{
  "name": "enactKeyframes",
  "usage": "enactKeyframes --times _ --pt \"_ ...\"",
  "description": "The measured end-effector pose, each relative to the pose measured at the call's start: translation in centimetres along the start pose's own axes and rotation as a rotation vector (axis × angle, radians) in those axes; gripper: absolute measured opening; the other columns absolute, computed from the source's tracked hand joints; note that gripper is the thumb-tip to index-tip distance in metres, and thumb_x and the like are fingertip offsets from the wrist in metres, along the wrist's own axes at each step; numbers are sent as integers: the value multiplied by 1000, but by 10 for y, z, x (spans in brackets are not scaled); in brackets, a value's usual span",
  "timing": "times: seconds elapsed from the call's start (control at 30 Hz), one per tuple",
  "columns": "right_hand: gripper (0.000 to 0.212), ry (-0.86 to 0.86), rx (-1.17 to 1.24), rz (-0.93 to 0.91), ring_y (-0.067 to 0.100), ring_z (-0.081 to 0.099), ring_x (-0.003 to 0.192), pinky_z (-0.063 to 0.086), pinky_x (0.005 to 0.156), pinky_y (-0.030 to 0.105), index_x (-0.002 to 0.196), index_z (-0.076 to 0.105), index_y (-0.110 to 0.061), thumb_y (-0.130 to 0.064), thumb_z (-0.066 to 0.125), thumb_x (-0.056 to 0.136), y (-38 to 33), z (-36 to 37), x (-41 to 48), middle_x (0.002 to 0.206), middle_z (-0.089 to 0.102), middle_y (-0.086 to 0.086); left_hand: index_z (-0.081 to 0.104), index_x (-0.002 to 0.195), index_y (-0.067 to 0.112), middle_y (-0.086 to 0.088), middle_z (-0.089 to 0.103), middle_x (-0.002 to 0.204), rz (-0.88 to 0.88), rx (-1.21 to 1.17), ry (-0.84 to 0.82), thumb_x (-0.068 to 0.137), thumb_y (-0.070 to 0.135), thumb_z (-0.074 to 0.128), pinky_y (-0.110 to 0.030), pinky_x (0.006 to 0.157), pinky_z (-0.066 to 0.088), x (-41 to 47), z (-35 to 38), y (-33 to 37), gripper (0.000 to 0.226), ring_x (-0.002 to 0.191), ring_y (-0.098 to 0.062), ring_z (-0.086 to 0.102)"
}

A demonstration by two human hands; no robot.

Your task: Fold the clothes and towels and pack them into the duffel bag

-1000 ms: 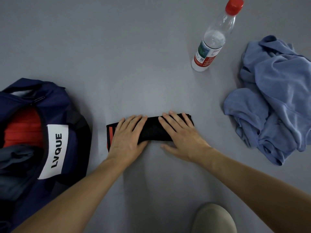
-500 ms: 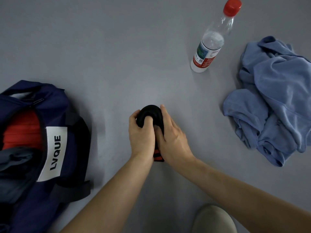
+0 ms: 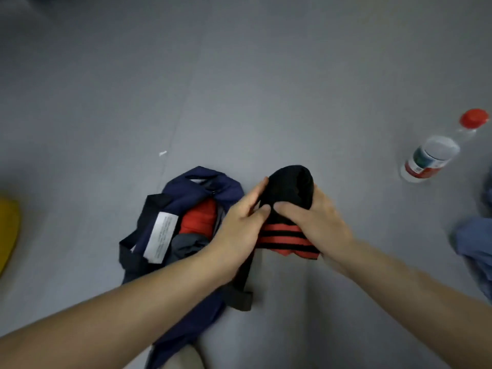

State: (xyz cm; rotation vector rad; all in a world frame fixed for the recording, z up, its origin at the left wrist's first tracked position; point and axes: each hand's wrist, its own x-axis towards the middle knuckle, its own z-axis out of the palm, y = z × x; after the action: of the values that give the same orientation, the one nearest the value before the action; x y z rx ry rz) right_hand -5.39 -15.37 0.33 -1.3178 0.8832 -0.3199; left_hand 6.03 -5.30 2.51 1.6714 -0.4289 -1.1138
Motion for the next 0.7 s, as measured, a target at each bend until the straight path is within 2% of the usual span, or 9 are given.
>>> enactKeyframes --times 0.1,0.2,0.27,0.37,0.4,0.47,0.57,0.63,0.7 --pt "20 -109 16 -35 14 73 91 58 91 44 107 70 -29 -39 68 90 -44 39 11 97 76 -4 48 146 26 -1 63 138 -2 -181 -48 102 39 56 -42 113 43 -15 -41 19 47 128 -16 59" --pt "33 -151 -252 -160 3 68 97 53 94 34 111 65 -37 -60 59 88 -65 81 28 102 73 -15 59 137 12 -16 64 133 -87 -405 -88 101 46 51 -47 113 42 -23 -80 23 50 127 -28 60" --pt "45 -176 -428 -169 6 65 97 50 89 32 109 63 -38 -73 49 85 -61 107 41 102 70 -15 61 135 9 -18 64 132 -106 -482 -28 99 45 56 -49 112 44 -20 -106 16 51 125 -30 61" --pt "55 -189 -660 -199 19 62 94 45 80 35 82 60 -31 -77 30 92 -39 143 60 98 64 -3 59 136 14 -13 67 129 -72 -448 108 99 36 60 -44 105 49 -10 -149 -6 44 121 -28 64" --pt "56 -162 -681 -194 23 59 104 45 88 38 87 63 -32 -73 26 95 -26 151 65 110 62 0 59 136 17 -11 68 128 -62 -401 153 98 36 62 -43 103 50 -6 -162 -11 42 118 -27 66" --pt "48 -50 -779 -167 26 37 137 33 111 44 126 61 -37 -62 29 100 8 160 72 149 41 3 61 131 20 -8 72 122 -82 -315 251 94 37 67 -41 99 52 2 -182 -22 41 111 -24 70" --pt "73 -53 -1044 -26 36 3 152 18 121 50 158 12 -37 -52 48 97 55 162 72 167 -10 7 63 127 17 -8 74 117 -150 -270 302 92 35 70 -38 94 54 11 -190 -42 40 104 -22 73" --pt "89 -99 -1177 55 42 8 150 22 119 49 157 -11 -37 -43 53 95 77 163 74 165 -16 12 63 128 16 -8 74 117 -176 -283 266 93 32 69 -39 93 55 13 -186 -58 38 106 -24 72" --pt "89 -84 -1297 -17 38 32 140 35 110 45 157 -14 -34 -32 50 96 84 162 80 165 6 16 63 127 18 -6 74 116 -186 -274 236 94 29 68 -41 94 54 13 -180 -66 35 106 -24 72"
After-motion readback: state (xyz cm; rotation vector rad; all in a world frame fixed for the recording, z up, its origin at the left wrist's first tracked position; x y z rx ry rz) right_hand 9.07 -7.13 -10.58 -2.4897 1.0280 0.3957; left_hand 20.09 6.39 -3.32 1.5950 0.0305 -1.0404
